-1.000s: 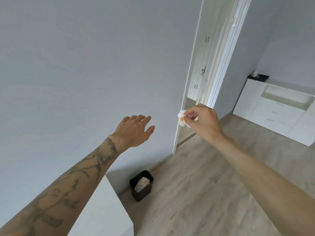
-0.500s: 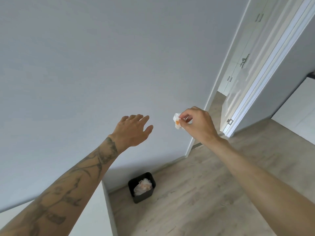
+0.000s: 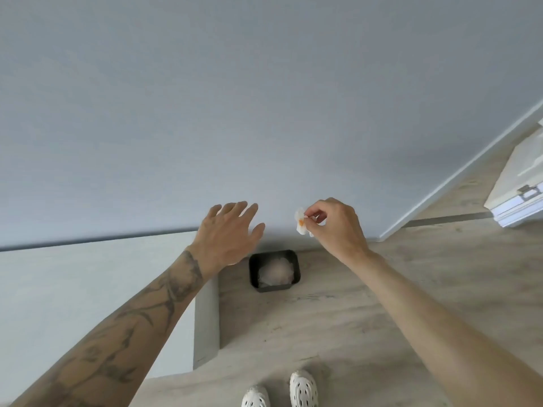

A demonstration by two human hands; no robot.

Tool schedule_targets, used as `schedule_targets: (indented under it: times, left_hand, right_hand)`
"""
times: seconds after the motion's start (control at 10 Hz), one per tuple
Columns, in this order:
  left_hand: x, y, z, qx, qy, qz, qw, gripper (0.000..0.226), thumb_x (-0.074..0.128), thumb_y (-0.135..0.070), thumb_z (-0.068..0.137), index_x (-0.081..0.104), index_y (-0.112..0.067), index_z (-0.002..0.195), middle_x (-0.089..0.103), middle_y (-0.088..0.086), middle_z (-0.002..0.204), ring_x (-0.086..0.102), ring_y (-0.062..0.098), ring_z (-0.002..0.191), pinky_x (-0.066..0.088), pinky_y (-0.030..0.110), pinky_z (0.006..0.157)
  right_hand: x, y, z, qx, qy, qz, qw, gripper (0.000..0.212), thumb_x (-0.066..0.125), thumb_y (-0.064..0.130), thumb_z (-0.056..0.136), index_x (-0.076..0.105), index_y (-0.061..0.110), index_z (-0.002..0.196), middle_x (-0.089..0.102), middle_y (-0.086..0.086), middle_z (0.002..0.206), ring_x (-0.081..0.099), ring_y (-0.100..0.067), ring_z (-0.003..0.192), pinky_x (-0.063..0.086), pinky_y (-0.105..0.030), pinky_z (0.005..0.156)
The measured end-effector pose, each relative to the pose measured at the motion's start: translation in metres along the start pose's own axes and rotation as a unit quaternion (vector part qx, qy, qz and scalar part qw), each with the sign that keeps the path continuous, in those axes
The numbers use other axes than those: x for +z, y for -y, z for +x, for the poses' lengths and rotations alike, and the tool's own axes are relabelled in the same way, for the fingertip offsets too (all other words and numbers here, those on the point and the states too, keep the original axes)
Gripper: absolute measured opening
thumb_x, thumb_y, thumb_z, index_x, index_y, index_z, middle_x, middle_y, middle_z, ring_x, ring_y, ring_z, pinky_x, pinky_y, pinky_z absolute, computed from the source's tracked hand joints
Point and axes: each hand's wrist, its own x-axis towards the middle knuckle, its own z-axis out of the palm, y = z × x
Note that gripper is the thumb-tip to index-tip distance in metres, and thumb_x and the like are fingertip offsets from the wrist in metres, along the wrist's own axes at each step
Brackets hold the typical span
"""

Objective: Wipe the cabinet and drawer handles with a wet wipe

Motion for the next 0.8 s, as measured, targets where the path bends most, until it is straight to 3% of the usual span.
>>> schedule_targets:
  times: [0.1, 0.3, 0.5, 0.6, 0.8]
  left_hand:
    - [0.082, 0.010, 0.011, -0.009, 0.036, -0.010, 0.999, 0.058, 0.033, -0.051, 0.110, 0.036, -0.023, 0.161, 0.042, -0.001, 0.164, 0.039, 0.022, 0.150, 0.026, 0.041, 0.125]
    - [0.252, 0.030, 0.052, -0.005, 0.097, 0.019, 0.995, 0.064, 0.025, -0.055, 0.113, 0.024, -0.024, 0.168, 0.033, -0.002, 0.169, 0.030, 0.018, 0.156, 0.021, 0.040, 0.129]
    - [0.365, 0.044, 0.090, -0.015, 0.110, 0.025, 0.993, 0.062, 0.026, -0.055, 0.112, 0.027, -0.025, 0.166, 0.039, -0.002, 0.166, 0.035, 0.020, 0.154, 0.023, 0.039, 0.128]
    - [0.379, 0.050, 0.098, -0.017, 0.115, 0.038, 0.993, 0.061, 0.026, -0.055, 0.113, 0.028, -0.025, 0.166, 0.041, -0.001, 0.165, 0.036, 0.021, 0.153, 0.025, 0.041, 0.127]
    - [0.298, 0.040, 0.081, -0.024, 0.081, -0.009, 0.996, 0.062, 0.029, -0.054, 0.113, 0.028, -0.025, 0.167, 0.037, -0.002, 0.167, 0.032, 0.019, 0.156, 0.021, 0.039, 0.128]
  right_hand:
    - [0.075, -0.058, 0.007, 0.023, 0.036, -0.002, 0.999, 0.003, 0.075, 0.018, 0.090, 0.077, 0.021, 0.091, 0.069, 0.006, 0.095, 0.069, -0.012, 0.087, 0.054, -0.029, 0.076]
    - [0.220, -0.188, 0.022, 0.028, 0.077, -0.039, 0.996, 0.011, 0.071, 0.015, 0.092, 0.074, 0.023, 0.085, 0.065, 0.004, 0.092, 0.065, -0.014, 0.083, 0.051, -0.033, 0.075]
    - [0.317, -0.282, 0.057, 0.013, 0.109, -0.105, 0.988, 0.009, 0.067, 0.012, 0.096, 0.076, 0.016, 0.097, 0.071, -0.004, 0.100, 0.068, -0.025, 0.092, 0.054, -0.039, 0.080]
    - [0.327, -0.294, 0.066, 0.017, 0.110, -0.117, 0.987, 0.014, 0.067, 0.011, 0.098, 0.077, 0.012, 0.108, 0.073, -0.007, 0.106, 0.069, -0.025, 0.098, 0.058, -0.043, 0.088]
    - [0.251, -0.246, 0.060, -0.002, 0.137, -0.120, 0.983, 0.022, 0.070, 0.021, 0.100, 0.073, 0.019, 0.122, 0.073, 0.002, 0.118, 0.068, -0.017, 0.107, 0.057, -0.037, 0.091]
